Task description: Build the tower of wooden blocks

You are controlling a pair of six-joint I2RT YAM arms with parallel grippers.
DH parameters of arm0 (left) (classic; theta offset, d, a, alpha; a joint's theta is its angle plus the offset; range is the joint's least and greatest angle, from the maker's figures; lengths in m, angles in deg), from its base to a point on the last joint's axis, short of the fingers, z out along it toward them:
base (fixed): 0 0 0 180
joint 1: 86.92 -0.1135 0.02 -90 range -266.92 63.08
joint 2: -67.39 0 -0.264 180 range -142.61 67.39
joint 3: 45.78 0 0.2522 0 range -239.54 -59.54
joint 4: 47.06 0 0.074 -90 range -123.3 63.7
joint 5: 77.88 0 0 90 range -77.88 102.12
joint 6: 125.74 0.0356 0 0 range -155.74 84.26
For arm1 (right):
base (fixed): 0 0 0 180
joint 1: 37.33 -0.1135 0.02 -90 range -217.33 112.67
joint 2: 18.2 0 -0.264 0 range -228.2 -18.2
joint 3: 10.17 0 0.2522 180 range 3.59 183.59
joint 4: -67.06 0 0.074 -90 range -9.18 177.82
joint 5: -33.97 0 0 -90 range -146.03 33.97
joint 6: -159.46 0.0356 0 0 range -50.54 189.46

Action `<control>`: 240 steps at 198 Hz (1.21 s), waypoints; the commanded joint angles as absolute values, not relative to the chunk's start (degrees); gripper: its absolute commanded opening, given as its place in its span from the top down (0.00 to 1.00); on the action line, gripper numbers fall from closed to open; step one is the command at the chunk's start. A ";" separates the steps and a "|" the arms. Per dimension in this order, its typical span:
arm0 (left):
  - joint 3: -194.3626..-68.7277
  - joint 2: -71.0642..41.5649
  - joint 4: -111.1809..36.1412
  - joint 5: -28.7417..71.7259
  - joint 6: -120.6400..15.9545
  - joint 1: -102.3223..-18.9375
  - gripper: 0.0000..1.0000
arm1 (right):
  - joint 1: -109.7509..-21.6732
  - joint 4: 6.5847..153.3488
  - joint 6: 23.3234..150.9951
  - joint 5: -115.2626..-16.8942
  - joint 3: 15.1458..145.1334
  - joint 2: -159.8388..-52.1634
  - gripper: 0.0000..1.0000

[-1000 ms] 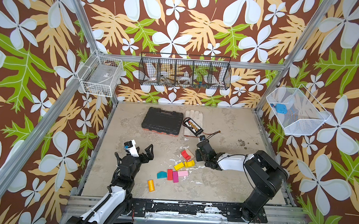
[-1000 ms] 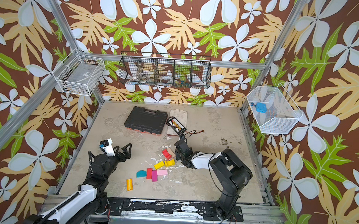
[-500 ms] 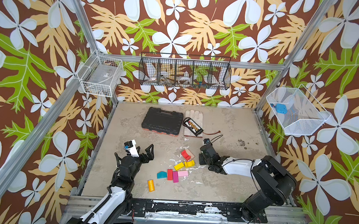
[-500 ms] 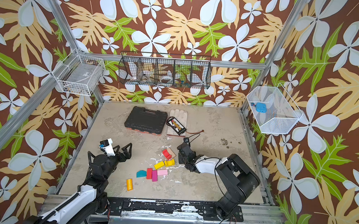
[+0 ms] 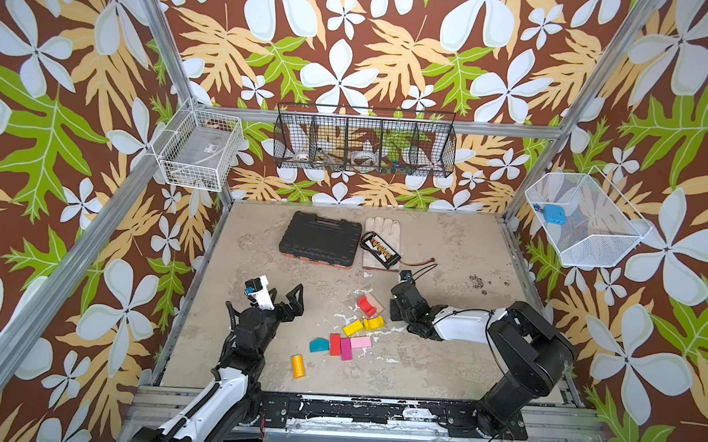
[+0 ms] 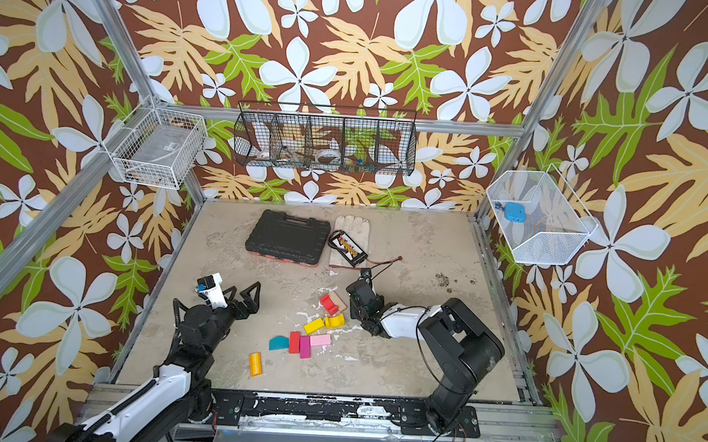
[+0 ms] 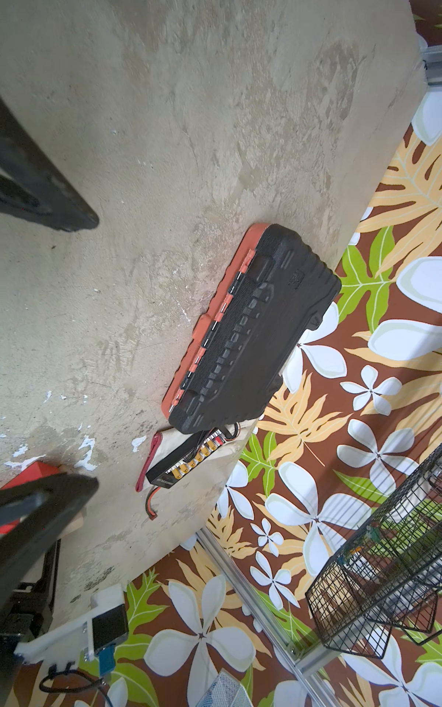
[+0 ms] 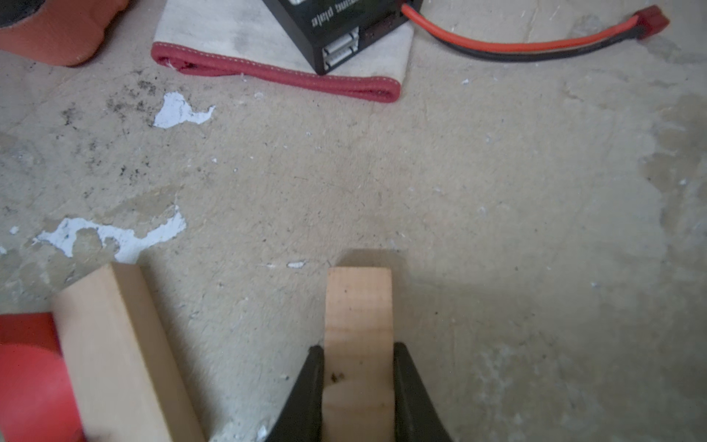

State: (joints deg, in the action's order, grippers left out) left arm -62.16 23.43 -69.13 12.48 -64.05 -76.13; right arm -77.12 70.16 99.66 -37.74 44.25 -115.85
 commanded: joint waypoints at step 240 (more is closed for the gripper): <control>-62.17 23.88 -70.56 12.57 -64.08 -76.07 0.00 | -71.34 76.42 108.00 -35.64 30.66 -102.76 0.89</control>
